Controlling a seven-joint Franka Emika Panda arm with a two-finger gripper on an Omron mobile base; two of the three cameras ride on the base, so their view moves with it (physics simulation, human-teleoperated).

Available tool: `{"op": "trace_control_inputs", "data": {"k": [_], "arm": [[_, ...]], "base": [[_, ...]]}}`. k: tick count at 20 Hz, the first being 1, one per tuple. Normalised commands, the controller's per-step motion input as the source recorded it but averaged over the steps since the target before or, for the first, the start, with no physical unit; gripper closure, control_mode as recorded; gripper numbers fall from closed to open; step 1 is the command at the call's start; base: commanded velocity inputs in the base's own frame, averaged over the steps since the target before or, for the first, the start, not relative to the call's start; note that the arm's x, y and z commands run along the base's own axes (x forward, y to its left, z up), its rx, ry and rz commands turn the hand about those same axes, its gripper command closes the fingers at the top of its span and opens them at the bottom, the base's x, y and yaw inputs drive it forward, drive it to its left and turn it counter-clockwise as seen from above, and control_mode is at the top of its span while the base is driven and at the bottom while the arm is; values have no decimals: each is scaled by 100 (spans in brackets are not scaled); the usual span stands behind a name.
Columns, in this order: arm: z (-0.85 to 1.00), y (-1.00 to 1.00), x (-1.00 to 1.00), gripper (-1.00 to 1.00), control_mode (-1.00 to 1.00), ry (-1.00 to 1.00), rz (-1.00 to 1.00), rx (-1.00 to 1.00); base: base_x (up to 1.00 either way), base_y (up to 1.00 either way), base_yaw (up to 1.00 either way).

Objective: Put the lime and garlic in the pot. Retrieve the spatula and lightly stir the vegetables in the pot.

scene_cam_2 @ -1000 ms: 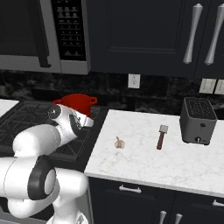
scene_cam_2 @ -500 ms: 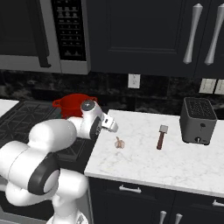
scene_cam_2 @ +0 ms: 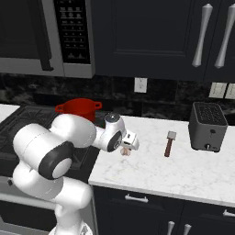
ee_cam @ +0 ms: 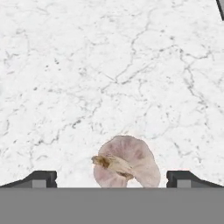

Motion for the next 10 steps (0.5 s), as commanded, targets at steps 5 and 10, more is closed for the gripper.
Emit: {"op": "trace_control_inputs", "data": {"k": [5, 10], "arm": [[-40, -14, 0, -100, -100, 0, 1, 0], [-45, 0, 0, -100, -100, 0, 4, 0]], "base": [[0, 0, 0], [0, 0, 0]]}}
